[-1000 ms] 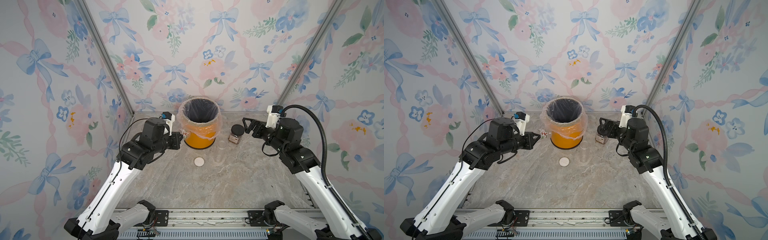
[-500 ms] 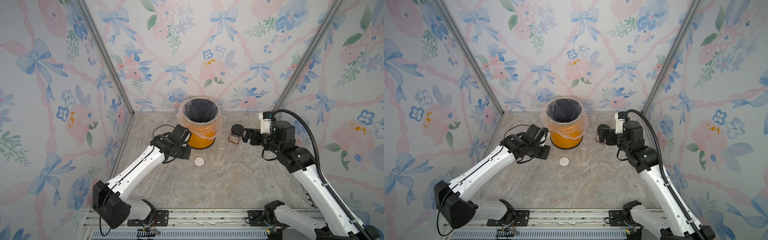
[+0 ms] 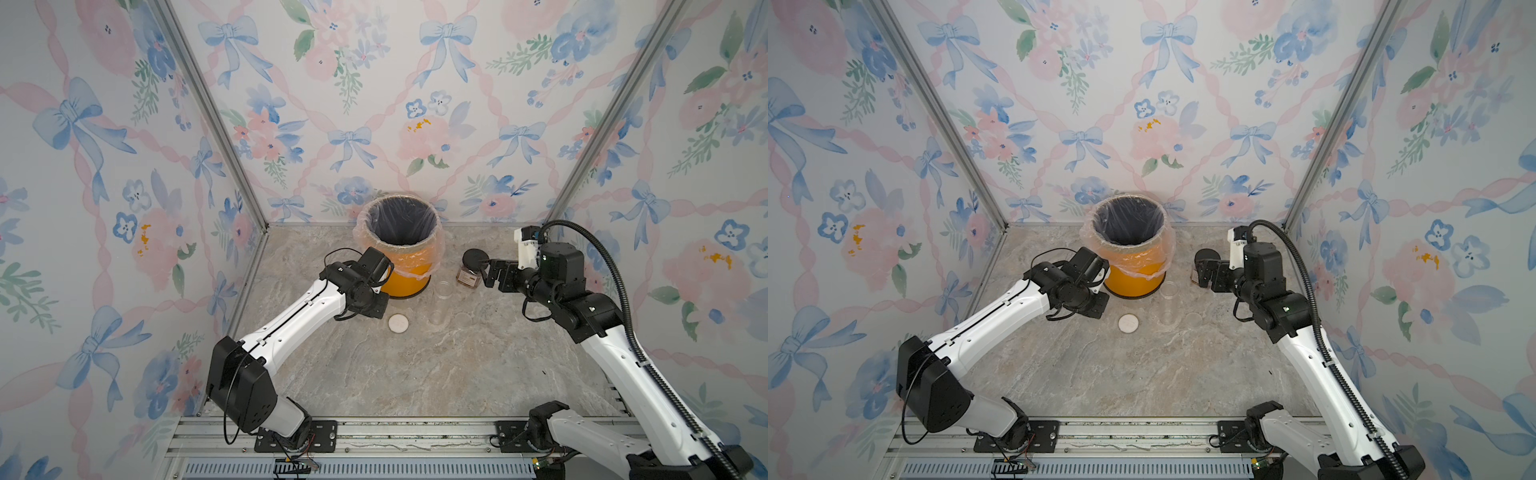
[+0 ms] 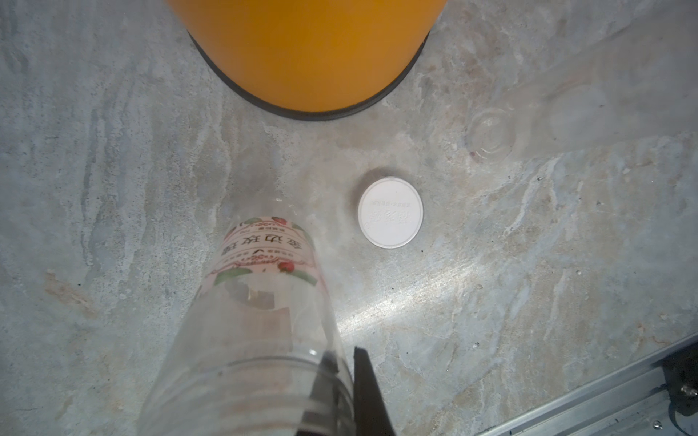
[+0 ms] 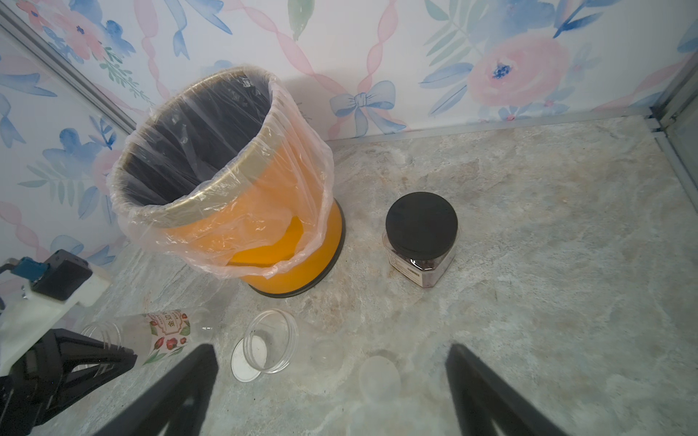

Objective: Empty the moldy dried flower tea in the jars
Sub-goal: Place the jar at the center of the board.

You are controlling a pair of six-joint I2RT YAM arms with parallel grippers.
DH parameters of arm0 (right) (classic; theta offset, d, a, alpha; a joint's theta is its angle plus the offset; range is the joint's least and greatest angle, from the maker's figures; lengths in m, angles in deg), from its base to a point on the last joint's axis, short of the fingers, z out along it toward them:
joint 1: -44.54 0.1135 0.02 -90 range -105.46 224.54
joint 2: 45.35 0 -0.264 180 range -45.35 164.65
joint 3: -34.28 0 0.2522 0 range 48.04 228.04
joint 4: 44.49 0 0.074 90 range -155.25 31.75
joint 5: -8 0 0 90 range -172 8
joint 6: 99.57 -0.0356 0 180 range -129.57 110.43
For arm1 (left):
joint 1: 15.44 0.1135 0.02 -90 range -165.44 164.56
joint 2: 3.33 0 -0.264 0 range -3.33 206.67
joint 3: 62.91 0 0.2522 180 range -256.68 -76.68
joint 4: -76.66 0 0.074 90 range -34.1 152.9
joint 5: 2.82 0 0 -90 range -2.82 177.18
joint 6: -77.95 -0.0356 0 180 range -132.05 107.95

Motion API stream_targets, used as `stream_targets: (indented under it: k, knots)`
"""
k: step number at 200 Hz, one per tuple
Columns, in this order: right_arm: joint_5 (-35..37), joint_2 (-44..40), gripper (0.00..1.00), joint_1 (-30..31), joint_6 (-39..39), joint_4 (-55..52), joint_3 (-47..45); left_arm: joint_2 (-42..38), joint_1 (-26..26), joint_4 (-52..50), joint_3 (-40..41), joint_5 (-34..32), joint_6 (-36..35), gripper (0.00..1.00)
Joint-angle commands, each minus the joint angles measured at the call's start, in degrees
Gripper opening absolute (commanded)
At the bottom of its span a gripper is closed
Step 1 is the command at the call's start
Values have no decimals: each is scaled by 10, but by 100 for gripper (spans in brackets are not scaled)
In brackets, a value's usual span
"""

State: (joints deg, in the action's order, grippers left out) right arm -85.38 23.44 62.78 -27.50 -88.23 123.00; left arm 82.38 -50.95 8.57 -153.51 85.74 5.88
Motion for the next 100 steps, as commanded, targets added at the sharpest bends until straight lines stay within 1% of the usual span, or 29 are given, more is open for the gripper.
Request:
stream_targets:
  k: [1,51,88,100]
  knots:
    - [-12,14,97,-8,5,-6,-10,12,-3,-11,-12,18,-21,0]
    - [-15,21,97,-9,5,-4,-10,24,-3,-11,-10,50,-31,0]
    - [-19,26,97,-10,3,-2,-13,33,-3,-11,-8,60,-40,0]
    - [-19,26,97,-10,2,-2,-13,37,-3,-11,-9,61,-41,2]
